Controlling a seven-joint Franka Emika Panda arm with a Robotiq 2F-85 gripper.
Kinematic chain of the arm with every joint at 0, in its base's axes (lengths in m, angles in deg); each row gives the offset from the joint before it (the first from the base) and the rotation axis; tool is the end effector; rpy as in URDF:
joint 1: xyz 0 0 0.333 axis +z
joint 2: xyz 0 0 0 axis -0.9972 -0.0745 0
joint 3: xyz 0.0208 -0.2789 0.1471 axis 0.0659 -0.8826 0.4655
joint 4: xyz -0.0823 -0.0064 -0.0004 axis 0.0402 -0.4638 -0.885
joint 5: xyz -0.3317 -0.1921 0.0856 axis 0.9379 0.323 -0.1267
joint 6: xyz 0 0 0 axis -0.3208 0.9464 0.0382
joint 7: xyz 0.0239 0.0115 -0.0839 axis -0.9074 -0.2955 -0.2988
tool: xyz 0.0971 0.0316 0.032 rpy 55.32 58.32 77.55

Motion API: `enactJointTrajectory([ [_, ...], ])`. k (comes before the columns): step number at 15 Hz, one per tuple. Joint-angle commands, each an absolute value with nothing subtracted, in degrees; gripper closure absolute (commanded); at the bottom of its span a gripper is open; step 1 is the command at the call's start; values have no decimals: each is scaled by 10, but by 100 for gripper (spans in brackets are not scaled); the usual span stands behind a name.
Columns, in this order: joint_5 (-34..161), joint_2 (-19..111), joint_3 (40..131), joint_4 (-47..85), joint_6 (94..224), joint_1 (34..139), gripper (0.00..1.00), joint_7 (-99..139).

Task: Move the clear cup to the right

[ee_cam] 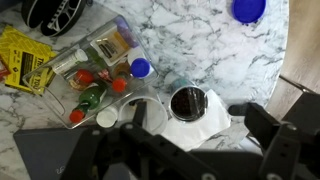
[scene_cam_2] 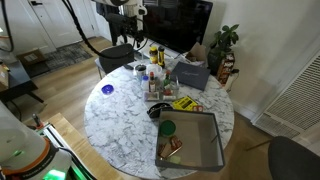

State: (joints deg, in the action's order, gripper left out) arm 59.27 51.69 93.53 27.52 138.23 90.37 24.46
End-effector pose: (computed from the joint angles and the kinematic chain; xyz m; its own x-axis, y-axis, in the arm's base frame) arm 0.6110 0.0908 0.4594 0.9907 0.1318 0.0323 0.1330 -0.9903 -0.0396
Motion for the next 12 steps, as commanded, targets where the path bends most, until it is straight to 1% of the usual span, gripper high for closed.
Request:
enactJointTrajectory([
  [1, 609, 394, 931, 139, 1363, 918, 0, 156],
  [4, 629, 312, 920, 54, 1360, 934, 0, 105],
  [6, 630, 277, 920, 16, 1369, 935, 0, 120],
  [7, 618, 321, 923, 73, 1380, 930, 0, 125],
  [9, 617, 290, 922, 40, 1379, 932, 0, 125],
  [12, 617, 280, 921, 25, 1379, 932, 0, 125],
])
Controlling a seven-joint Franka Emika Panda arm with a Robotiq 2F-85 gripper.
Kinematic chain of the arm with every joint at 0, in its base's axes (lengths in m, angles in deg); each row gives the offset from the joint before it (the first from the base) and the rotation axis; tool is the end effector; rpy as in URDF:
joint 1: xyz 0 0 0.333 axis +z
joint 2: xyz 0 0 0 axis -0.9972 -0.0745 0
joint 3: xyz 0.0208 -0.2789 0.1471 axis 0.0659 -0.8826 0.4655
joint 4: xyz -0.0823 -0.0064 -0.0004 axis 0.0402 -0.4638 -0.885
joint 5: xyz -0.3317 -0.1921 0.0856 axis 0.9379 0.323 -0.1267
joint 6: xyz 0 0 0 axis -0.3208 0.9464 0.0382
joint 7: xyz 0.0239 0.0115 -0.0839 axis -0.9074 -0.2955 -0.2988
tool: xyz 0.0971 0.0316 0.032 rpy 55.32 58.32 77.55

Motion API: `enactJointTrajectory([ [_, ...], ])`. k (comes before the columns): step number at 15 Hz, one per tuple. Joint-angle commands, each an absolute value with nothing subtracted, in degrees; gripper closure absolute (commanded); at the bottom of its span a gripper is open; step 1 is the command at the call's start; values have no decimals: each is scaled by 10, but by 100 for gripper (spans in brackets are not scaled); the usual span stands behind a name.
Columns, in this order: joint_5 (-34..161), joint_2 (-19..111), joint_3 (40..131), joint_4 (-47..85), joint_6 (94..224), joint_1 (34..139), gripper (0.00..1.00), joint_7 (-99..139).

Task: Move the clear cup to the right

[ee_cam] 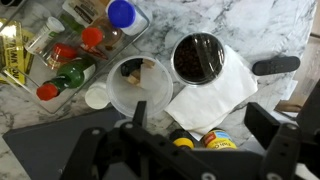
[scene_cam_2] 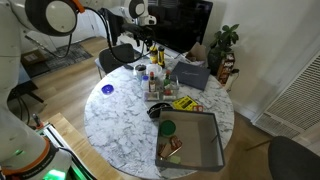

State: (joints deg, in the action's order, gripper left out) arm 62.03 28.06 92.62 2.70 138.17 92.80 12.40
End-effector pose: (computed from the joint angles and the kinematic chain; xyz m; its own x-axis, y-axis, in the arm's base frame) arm 0.7183 0.1174 0.3889 0.9979 -0.0415 0.0492 -0.0405 -0.9989 -0.0220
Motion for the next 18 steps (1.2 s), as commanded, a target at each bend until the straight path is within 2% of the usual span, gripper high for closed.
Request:
enactJointTrajectory([
  [1, 617, 280, 921, 23, 1379, 932, 0, 125],
  [7, 524, 170, 921, -63, 1380, 908, 0, 62],
  [17, 552, 19, 859, -185, 1446, 945, 0, -147],
  [18, 555, 10, 858, -194, 1454, 946, 25, -151],
])
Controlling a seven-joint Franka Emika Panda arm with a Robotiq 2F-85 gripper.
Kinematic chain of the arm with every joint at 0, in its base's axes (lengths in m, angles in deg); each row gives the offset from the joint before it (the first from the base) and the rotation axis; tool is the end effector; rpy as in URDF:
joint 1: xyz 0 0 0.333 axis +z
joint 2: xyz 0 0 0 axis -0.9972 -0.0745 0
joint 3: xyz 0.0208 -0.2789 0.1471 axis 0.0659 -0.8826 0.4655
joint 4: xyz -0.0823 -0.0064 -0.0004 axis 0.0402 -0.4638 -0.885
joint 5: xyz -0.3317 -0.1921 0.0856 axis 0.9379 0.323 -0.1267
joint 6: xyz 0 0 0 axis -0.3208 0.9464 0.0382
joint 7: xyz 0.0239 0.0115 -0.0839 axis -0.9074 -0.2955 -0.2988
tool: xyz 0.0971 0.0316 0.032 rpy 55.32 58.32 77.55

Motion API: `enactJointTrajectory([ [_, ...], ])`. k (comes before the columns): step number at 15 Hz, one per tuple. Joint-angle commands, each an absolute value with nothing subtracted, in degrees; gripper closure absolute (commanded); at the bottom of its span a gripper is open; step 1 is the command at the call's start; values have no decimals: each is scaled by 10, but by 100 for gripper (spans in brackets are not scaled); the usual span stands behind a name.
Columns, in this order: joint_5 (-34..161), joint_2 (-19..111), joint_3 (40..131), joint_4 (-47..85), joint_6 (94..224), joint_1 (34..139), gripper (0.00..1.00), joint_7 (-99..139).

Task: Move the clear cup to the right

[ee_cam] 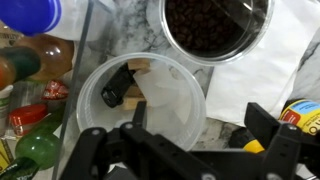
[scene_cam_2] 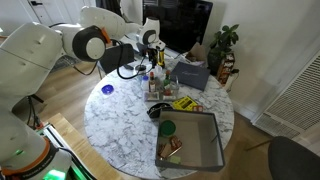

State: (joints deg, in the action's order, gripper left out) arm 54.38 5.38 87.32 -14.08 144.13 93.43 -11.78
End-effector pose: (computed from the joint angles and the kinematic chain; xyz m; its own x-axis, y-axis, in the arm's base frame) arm 0.7790 0.0899 0.2380 0.8386 -0.5448 0.0018 -0.5427 -0.8355 -0.0860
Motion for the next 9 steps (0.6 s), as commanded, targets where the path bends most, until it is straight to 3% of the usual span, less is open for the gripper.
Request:
enactJointTrajectory([
  [1, 558, 2, 856, -204, 1458, 947, 26, -158],
  [9, 575, -30, 849, -245, 1451, 946, 88, -179],
])
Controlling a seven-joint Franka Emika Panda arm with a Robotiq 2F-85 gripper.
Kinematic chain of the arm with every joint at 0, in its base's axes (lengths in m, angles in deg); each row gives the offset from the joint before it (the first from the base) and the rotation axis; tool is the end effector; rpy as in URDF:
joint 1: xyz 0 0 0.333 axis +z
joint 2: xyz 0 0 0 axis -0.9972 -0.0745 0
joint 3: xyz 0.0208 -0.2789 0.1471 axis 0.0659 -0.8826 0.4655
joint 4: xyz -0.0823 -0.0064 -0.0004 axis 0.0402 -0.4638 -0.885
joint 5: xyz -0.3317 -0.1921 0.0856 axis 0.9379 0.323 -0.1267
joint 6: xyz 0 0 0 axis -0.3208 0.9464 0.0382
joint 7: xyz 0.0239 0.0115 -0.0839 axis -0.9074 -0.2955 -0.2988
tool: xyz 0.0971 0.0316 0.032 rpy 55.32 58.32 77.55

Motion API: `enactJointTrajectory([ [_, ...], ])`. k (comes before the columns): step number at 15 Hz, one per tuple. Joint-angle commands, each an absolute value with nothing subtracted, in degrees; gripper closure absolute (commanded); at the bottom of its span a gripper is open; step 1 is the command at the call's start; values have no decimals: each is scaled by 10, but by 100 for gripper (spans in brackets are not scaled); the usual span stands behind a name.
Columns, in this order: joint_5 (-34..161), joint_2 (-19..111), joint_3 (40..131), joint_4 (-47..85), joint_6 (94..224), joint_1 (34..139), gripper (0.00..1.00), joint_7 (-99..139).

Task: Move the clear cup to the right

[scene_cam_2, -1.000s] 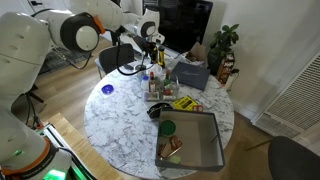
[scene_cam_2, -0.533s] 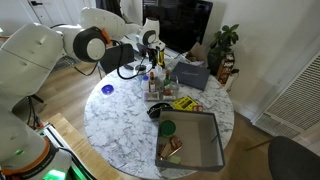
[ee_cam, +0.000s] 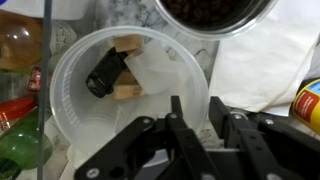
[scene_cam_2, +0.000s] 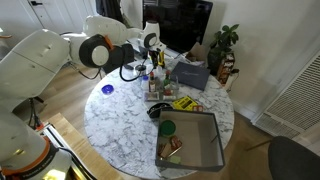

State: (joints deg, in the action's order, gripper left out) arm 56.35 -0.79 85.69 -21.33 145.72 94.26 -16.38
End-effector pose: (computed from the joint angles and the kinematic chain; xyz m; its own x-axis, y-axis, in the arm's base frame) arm 0.7948 0.0901 0.2162 0.8028 -0.5922 0.0697 -0.5878 -0.8056 -0.0744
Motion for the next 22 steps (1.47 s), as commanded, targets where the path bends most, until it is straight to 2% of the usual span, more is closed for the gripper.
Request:
enactJointTrajectory([
  [1, 577, -29, 848, -246, 1450, 947, 96, -180],
  [2, 579, -28, 848, -247, 1449, 947, 100, -179],
  [9, 616, 31, 827, -221, 1446, 971, 99, -205],
  [12, 640, 73, 788, -184, 1454, 1000, 99, -271],
  [18, 672, 200, 729, -51, 1438, 1075, 99, -416],
  [22, 730, 289, 772, 35, 1385, 1087, 99, -471],
])
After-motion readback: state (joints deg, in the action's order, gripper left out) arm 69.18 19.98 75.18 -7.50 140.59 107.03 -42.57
